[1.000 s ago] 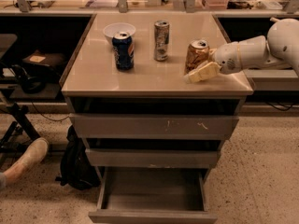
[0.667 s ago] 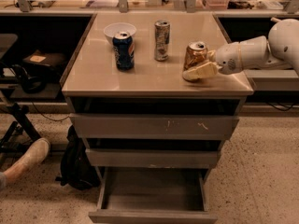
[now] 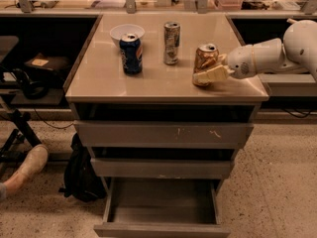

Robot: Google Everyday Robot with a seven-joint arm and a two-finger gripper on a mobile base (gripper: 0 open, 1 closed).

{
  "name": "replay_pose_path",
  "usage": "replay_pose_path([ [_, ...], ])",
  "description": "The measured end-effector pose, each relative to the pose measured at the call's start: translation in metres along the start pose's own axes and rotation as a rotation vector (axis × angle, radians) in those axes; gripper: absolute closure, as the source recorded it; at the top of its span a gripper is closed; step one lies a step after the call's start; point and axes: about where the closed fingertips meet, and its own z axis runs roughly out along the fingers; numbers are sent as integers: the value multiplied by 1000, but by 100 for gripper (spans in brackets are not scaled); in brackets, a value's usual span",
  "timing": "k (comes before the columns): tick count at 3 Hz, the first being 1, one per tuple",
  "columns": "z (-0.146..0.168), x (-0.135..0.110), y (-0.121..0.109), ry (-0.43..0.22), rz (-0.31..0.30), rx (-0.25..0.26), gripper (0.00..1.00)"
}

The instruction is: Place orange can into bottom drawer

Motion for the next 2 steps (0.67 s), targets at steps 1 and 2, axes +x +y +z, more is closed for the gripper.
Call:
replay_pose_path([
  [1,-9,-5,0,54,1,1,100],
  [2,-52,-32,24,56,-34,69,100],
])
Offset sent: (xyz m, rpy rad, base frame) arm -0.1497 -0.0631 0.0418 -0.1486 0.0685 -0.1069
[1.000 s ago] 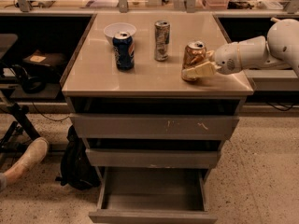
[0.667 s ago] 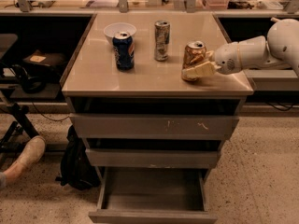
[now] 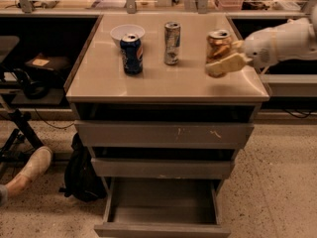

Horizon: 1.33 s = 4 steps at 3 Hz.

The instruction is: Place orange can into bottom drawer

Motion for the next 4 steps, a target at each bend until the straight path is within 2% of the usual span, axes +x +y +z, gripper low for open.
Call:
replay_pose_path([
  [1,-59,-24,50,-33,-37,123,100],
  [2,-84,-29,108,-77,-37,175,100],
  [3,-94,17,123,-41,40,185,100],
  [4,-94,17,123,-41,40,185,100],
])
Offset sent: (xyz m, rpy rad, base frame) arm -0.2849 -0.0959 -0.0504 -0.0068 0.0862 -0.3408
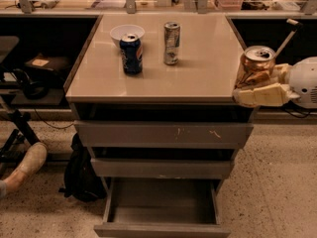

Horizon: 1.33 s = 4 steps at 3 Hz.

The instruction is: Place orange can into bottom drawer

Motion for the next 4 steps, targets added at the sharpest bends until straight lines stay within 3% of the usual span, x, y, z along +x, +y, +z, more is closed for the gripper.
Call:
replay_pose_path([
  [1,-1,19,16,-9,-9,36,100],
  [2,15,44,47,-112,-18,92,100],
  [3,39,101,71,-201,7,157,100],
  [4,68,197,86,-179,35,230,100],
])
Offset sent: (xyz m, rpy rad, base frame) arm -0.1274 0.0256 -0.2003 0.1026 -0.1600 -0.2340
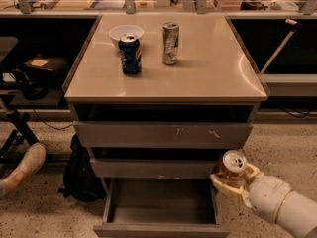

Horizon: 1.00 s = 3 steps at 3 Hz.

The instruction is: Place orange can into bottom drawer

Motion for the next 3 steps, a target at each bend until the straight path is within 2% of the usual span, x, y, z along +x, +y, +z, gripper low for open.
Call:
replay_pose_path([
  [1,6,17,-5,3,22,41,100],
  [2,6,17,-6,4,20,42,100],
  [3,3,32,-5,10,26,43,100],
])
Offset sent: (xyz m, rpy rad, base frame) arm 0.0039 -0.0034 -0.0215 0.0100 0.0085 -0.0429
